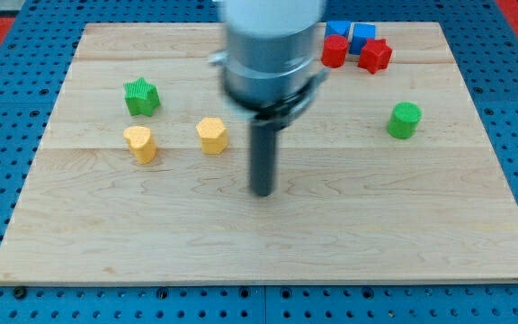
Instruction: Push the yellow heart into the yellow hexagon
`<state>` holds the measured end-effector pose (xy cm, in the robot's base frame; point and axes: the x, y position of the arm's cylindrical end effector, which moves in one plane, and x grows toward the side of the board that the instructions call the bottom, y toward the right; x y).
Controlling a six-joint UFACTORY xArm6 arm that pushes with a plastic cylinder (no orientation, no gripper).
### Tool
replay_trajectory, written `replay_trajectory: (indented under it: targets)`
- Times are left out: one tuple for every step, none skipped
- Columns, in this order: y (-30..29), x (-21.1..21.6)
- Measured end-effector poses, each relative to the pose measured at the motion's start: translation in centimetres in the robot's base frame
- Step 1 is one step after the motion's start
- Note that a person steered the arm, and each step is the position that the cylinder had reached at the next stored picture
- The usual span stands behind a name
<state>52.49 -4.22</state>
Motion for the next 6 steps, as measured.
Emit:
replay_trajectory:
  targets:
    - [-12.4, 0.1]
    - [-16.6, -3.4]
    - [-13.7, -7.6]
    - [-7.8, -8.5]
    - [-1.7, -8.6]
    - [4.0, -8.8]
